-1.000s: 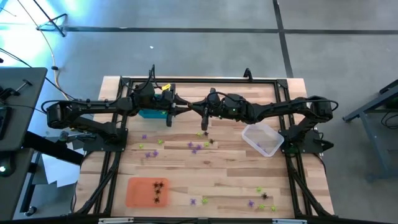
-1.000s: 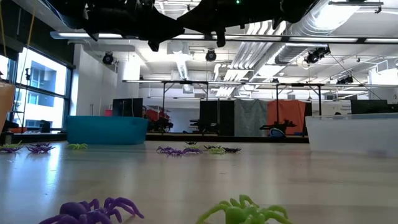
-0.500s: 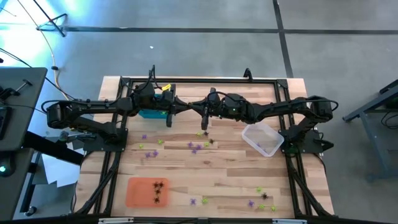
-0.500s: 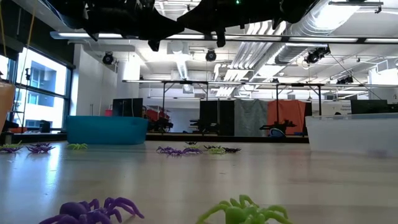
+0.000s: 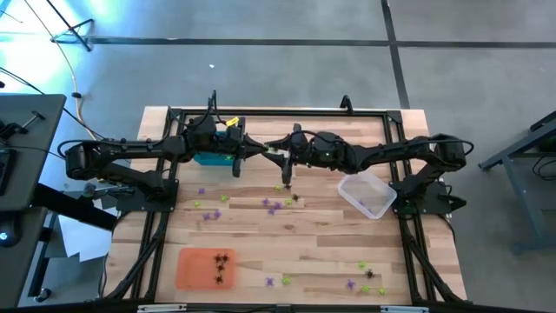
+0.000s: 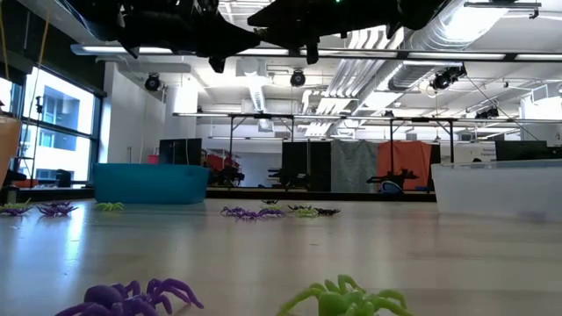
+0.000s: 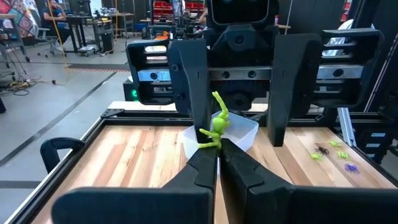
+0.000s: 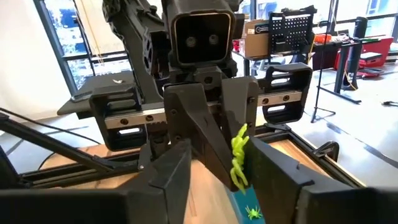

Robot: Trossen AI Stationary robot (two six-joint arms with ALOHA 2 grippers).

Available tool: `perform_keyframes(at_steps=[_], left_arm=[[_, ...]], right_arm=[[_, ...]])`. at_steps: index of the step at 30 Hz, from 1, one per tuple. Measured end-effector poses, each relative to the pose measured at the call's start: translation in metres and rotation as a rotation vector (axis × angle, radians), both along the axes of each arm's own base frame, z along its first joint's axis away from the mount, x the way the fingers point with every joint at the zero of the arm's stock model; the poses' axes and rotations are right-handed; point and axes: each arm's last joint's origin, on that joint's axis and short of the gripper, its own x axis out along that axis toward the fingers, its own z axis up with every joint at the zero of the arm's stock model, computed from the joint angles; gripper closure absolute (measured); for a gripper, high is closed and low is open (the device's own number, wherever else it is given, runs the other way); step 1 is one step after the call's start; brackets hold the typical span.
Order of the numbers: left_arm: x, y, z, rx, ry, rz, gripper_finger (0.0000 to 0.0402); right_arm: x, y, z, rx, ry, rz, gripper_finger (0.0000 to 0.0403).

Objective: Sort Halloween decoration
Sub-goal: Put the green spider toy into the blue bin

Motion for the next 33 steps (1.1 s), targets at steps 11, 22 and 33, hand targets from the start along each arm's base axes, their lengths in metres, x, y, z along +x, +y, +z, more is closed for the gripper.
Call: perform_keyframes(at_steps=[11,22,33], left_arm=[[-0.008,0.013,0.000,-0.027,0.023,0.058,0.0401],[-0.088,0.031,-0.020,-0.183,0.568,0.638,0.0401],[-0.110,0.028,-0.045,-0.291,0.910,0.765,0.0398]], right_arm=[[-0.032,-0.001,0.006,-0.002,0.273,-0.120,0.0234],[-0.062,0.002,-0.011,0.153,0.601,-0.167,0.0234],[-0.066,0.002,-0.016,0.159,0.656,-0.173,0.0234]])
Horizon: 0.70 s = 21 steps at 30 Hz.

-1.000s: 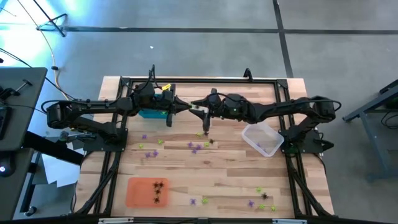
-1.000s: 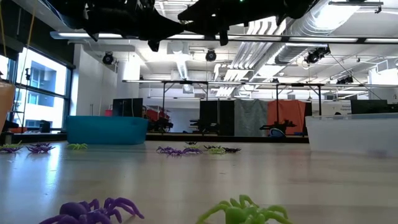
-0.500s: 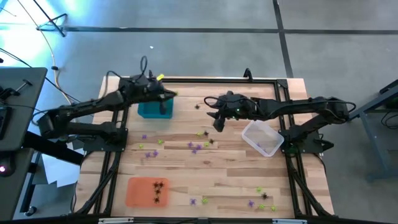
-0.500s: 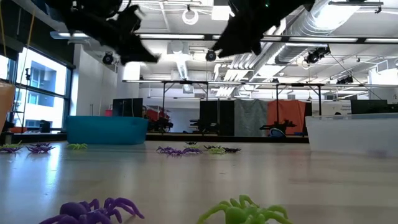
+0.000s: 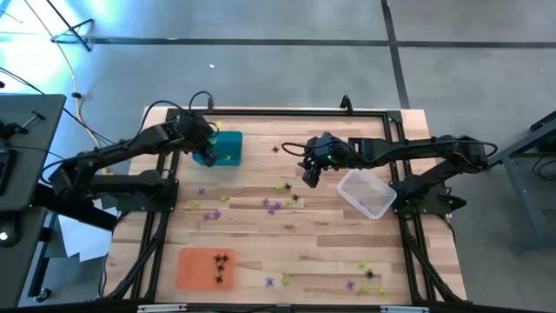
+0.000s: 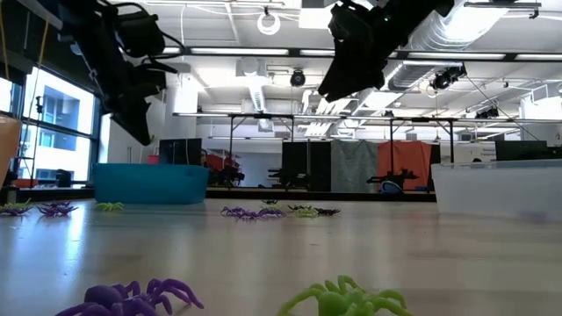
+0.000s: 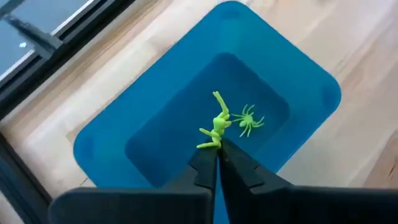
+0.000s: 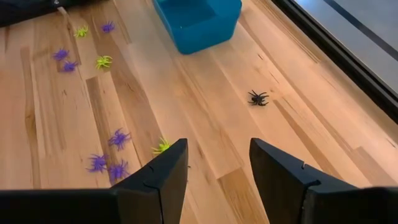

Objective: Sort Halloween decoration
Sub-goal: Put the green spider toy into the blue bin, then put the black spider toy into the orange bin

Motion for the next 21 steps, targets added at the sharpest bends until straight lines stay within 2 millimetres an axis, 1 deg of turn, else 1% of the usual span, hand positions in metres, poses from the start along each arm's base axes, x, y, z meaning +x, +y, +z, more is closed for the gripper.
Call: perform_keyframes(at_steps=[4,10,14,18,21], left_arm=[[0.002,0.001,-0.003,0.009,0.036,-0.041,0.0376],[0.005,0.004,-0.008,-0.002,0.062,-0.044,0.0334],[0.008,0.006,-0.008,0.013,0.051,-0.047,0.0316],[0.014,0.009,-0.003,0.028,-0.027,-0.071,0.0311],[0.020,0.011,0.012,0.036,-0.106,-0.102,0.0310]], right_arm=[[0.000,0.000,0.000,0.000,0.000,0.000,0.0234],[0.000,0.000,0.000,-0.006,0.002,0.005,0.0234],[0.000,0.000,0.000,-0.011,0.004,0.010,0.0234],[0.000,0.000,0.000,-0.011,0.005,0.010,0.0234],[0.000,0.000,0.000,-0.003,0.008,0.003,0.0234]])
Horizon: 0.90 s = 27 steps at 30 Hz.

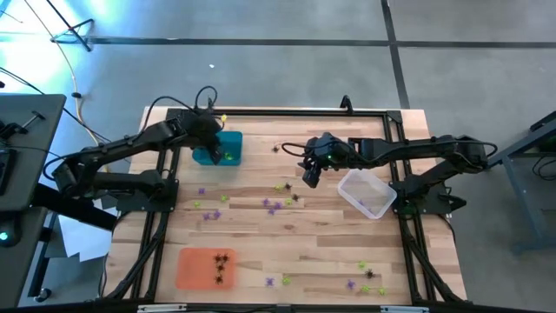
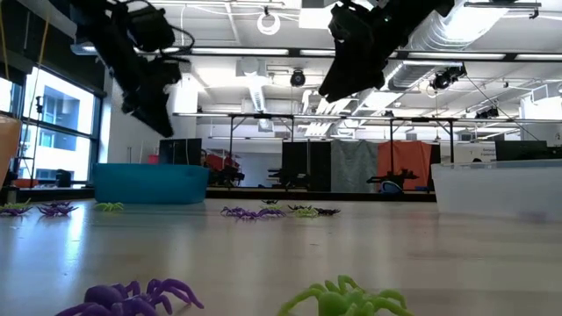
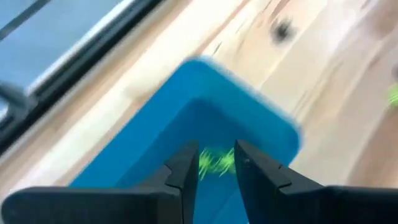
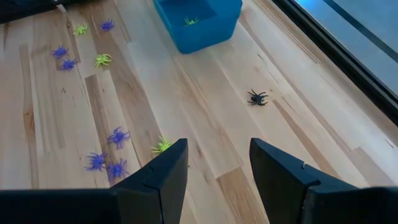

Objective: Sort Halloween decoration
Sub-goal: Put the black spider toy into the orange bin

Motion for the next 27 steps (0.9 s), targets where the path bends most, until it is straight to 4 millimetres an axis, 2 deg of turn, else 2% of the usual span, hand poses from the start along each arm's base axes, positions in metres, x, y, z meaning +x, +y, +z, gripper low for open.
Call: perform_keyframes(at_steps=[5,9,12,17,27], left_arm=[[0.014,-0.003,0.023,-0.005,-0.146,-0.081,0.0310],[0.029,-0.007,0.028,0.018,-0.248,-0.169,0.0310],[0.045,-0.005,0.021,0.033,-0.253,-0.204,0.0310],[0.076,0.007,-0.007,-0.015,-0.238,-0.261,0.0310],[0.134,0.039,-0.029,0.008,-0.079,-0.357,0.0310]], right_arm=[[-0.004,0.000,-0.005,0.032,0.057,-0.026,0.0234],[-0.009,0.001,-0.013,0.064,0.103,-0.056,0.0234],[-0.013,0.001,-0.021,0.085,0.136,-0.076,0.0234],[-0.020,0.003,-0.035,0.123,0.190,-0.106,0.0234],[-0.026,0.014,-0.040,0.143,0.268,-0.097,0.0234]])
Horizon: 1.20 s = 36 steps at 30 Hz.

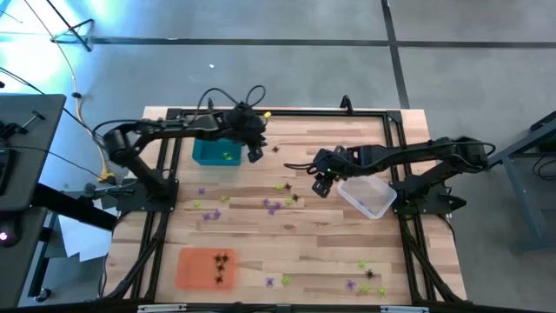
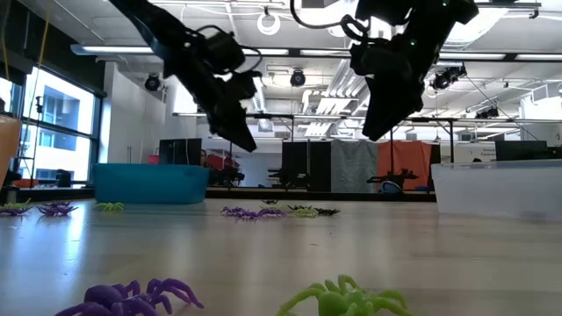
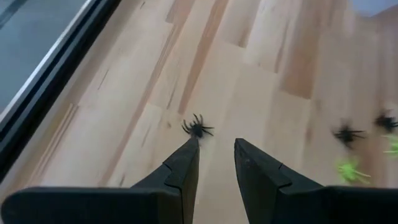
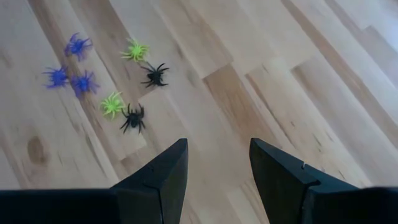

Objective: Sort Halloween decoration
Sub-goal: Put the black spider toy into the orange bin

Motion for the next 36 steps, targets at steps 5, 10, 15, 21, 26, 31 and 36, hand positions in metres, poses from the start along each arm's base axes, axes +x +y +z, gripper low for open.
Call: perform_keyframes(at_steps=[5,10,15,21,26,31,36], left_arm=[[0.017,0.017,-0.014,0.041,0.143,0.017,0.0310],[0.033,0.027,-0.030,0.035,0.184,0.026,0.0310],[0.046,0.033,-0.042,0.008,0.195,0.013,0.0310],[0.053,0.032,-0.050,-0.064,0.178,0.004,0.0310],[0.055,0.028,-0.059,-0.111,0.197,-0.018,0.0310],[0.057,0.027,-0.071,-0.126,0.218,-0.017,0.0310],[0.059,0.028,-0.074,-0.124,0.210,-0.017,0.0310]], right_arm=[[0.000,0.005,0.000,0.000,0.004,0.020,0.0234],[-0.001,0.005,-0.001,-0.003,0.013,0.029,0.0234],[-0.001,0.005,-0.001,-0.012,0.019,0.045,0.0234],[-0.002,0.005,-0.001,-0.019,0.039,0.059,0.0234],[-0.002,0.005,-0.001,-0.035,0.046,0.088,0.0234],[-0.002,0.005,-0.001,-0.040,0.045,0.096,0.0234],[-0.002,0.005,-0.001,-0.040,0.045,0.096,0.0234]])
